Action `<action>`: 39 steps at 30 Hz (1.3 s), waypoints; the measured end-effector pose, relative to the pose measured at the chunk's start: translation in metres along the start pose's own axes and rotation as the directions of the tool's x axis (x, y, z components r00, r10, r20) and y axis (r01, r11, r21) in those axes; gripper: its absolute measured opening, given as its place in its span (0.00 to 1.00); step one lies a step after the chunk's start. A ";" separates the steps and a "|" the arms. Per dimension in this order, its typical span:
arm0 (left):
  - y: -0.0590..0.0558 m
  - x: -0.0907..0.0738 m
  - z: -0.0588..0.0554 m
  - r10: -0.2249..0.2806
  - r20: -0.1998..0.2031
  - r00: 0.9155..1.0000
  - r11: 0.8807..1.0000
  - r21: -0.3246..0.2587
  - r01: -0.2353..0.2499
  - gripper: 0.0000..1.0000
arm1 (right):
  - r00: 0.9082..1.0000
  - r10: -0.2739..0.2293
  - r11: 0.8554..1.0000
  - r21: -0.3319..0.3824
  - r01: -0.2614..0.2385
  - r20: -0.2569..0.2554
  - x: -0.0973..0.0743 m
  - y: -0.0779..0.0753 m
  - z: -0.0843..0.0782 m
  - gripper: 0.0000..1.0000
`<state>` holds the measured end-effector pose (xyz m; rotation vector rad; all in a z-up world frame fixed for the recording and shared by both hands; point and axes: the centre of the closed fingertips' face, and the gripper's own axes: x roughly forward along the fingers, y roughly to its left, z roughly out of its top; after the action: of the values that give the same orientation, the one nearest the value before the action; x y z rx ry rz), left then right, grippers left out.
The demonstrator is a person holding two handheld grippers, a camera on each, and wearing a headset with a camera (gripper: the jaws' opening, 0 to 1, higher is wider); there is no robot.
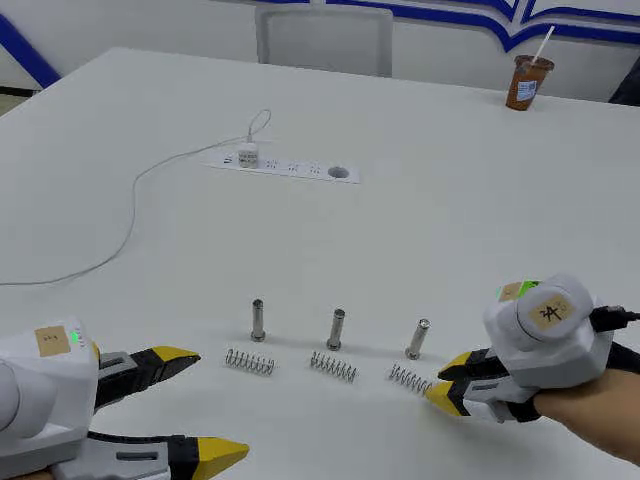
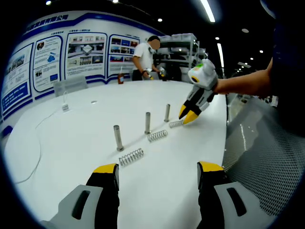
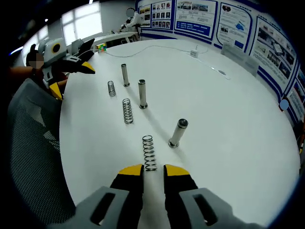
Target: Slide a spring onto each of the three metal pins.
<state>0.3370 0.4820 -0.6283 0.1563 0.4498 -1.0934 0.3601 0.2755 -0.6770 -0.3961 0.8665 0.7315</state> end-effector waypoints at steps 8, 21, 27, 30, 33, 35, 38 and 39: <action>-0.001 0.001 0.001 -0.004 0.000 1.000 1.000 0.002 0.004 0.68 | 1.000 0.022 0.999 -0.027 -0.022 -0.014 0.005 0.003 -0.001 0.17; -0.006 0.005 0.006 -0.025 0.007 1.000 1.000 0.012 0.025 0.67 | 0.999 0.036 0.998 -0.049 -0.038 -0.032 0.008 0.003 -0.002 0.13; -0.010 0.008 0.009 -0.040 0.009 0.999 0.999 0.025 0.039 0.65 | 0.999 0.039 0.997 -0.061 -0.041 -0.032 0.009 0.004 -0.002 0.12; -0.012 0.011 0.010 -0.051 0.007 0.999 0.998 0.033 0.051 0.65 | 0.999 0.037 0.997 -0.071 -0.040 -0.033 0.008 0.004 -0.002 0.11; -0.017 0.014 0.012 -0.068 0.001 0.998 0.997 0.046 0.068 0.64 | 0.999 0.044 0.997 -0.063 -0.046 -0.029 0.005 0.007 -0.001 0.11; -0.019 0.016 0.013 -0.079 -0.002 0.997 0.995 0.053 0.079 0.63 | 0.999 0.046 0.997 -0.063 -0.047 -0.026 0.004 0.008 0.000 0.11; -0.021 0.020 0.015 -0.095 -0.005 0.995 0.993 0.065 0.095 0.63 | 0.998 0.050 0.996 -0.069 -0.052 -0.023 0.001 0.011 0.002 0.11; -0.022 0.021 0.016 -0.101 -0.006 0.995 0.992 0.069 0.101 0.62 | 0.998 0.051 0.996 -0.072 -0.053 -0.023 0.000 0.012 0.003 0.11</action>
<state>0.3297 0.4492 -0.6206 0.1975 0.4255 -1.2088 0.3529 0.2855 -0.6758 -0.4474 0.8742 0.8095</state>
